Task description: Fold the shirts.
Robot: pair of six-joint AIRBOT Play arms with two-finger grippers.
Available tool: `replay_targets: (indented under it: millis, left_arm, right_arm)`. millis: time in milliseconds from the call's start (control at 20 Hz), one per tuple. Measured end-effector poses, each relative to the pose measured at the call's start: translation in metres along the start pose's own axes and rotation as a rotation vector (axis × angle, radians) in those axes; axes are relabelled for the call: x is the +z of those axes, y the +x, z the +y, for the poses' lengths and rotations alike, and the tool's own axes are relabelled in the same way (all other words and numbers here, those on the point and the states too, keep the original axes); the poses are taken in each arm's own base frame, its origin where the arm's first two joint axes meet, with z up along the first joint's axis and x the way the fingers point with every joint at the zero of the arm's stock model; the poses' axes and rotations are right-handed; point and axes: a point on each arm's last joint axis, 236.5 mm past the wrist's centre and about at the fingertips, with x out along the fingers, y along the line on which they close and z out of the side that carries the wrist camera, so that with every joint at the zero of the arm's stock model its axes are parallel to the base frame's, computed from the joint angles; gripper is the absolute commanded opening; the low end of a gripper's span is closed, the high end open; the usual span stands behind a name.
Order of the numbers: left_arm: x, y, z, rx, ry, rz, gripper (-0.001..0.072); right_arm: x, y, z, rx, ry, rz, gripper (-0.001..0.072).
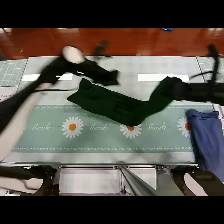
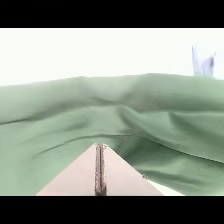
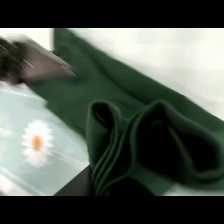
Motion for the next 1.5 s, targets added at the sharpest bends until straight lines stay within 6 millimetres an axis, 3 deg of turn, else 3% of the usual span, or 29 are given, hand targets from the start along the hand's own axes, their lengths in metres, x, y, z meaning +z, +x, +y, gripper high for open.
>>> replay_targets:
  millis: [150,250,400,550,700,750,800,850,900,1100,1250,1400,1500]
  left_arm:
    - [0.002,-0.093,0.033,0.093,-0.032,-0.164,0.002]
    - [-0.015,-0.147,0.046,0.148,-0.051,-0.265,0.002]
    - [-0.05,-0.196,0.053,0.203,-0.068,-0.378,0.0021]
    - [-0.074,-0.224,0.057,0.235,-0.107,-0.479,0.0021]
    - [-0.084,-0.241,0.063,0.262,-0.141,-0.552,0.002]
    - [-0.086,-0.244,0.064,0.265,-0.147,-0.563,0.002]
    - [-0.088,-0.244,0.066,0.267,-0.156,-0.564,0.0021]
    - [-0.09,-0.244,0.067,0.268,-0.163,-0.563,0.002]
    - [-0.092,-0.243,0.069,0.269,-0.169,-0.558,0.0021]
    - [-0.098,-0.232,0.082,0.274,-0.205,-0.522,0.002]
    - [-0.098,-0.233,0.097,0.301,-0.222,-0.518,0.0021]
    - [-0.1,-0.245,0.118,0.34,-0.272,-0.535,0.0021]
    - [-0.108,-0.248,0.127,0.354,-0.302,-0.523,0.0021]
  right_arm:
    - [0.009,0.058,0.042,0.092,-0.035,0.051,0.002]
    - [0.013,0.104,0.07,0.144,-0.059,0.102,0.002]
    - [0.013,0.177,0.106,0.207,-0.087,0.181,0.002]
    - [0.003,0.244,0.127,0.244,-0.088,0.25,0.002]
    - [-0.012,0.293,0.135,0.26,-0.072,0.301,0.0021]
    - [-0.014,0.303,0.135,0.265,-0.06,0.31,0.0086]
    - [-0.016,0.313,0.136,0.269,-0.048,0.316,0.032]
    - [-0.018,0.32,0.136,0.274,-0.037,0.319,0.0414]
    - [-0.018,0.326,0.136,0.278,-0.029,0.319,0.0414]
    - [-0.007,0.322,0.134,0.308,-0.009,0.326,0.0413]
    - [0.029,0.276,0.108,0.305,-0.025,0.34,0.0412]
    - [0.055,0.201,0.046,0.14,-0.125,0.389,0.0407]
    - [0.042,0.146,-0.026,-0.137,-0.164,0.483,0.0407]
